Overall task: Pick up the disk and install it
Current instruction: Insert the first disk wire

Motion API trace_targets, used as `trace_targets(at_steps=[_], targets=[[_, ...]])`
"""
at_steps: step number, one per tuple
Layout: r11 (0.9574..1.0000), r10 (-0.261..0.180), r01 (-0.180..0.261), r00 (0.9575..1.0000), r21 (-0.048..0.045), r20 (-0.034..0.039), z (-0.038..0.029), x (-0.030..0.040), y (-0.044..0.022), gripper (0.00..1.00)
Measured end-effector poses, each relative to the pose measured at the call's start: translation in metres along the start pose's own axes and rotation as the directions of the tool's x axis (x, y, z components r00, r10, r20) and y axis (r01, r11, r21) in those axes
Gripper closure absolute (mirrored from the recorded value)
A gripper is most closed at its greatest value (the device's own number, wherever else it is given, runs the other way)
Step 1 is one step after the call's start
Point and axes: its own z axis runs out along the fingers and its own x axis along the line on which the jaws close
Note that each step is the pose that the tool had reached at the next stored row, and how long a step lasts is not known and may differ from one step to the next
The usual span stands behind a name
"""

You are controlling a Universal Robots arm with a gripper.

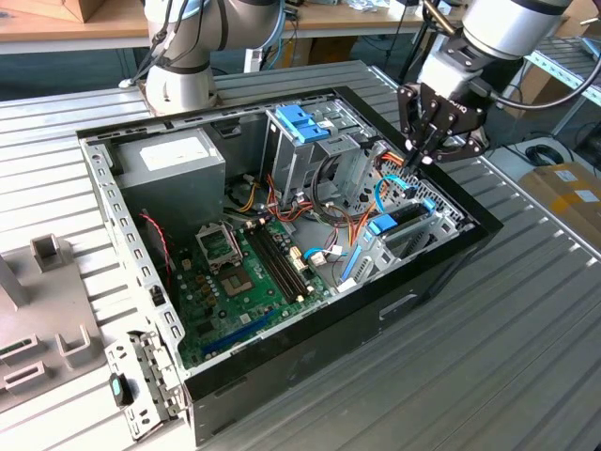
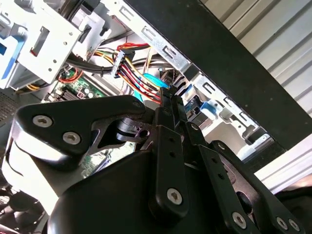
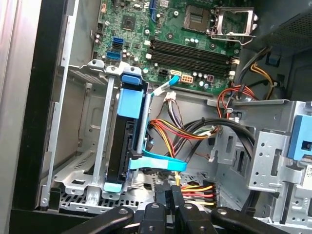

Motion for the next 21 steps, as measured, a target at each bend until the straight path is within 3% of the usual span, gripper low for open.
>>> trace_targets(at_steps=[9,16,19,21], targets=[[0.9977,0.068,-0.068,0.9977,0.0048,-0.0023,0.0,0.0,0.0,0.84],[0.9911,0.133,-0.133,0.9911,0.0096,-0.0041,0.0,0.0,0.0,0.84],[0.9903,0.138,-0.138,0.9904,0.01,-0.0043,0.0,0.0,0.0,0.84],[0.9903,0.138,-0.138,0.9903,0.0098,-0.0087,0.0,-0.0001,0.0,0.84]])
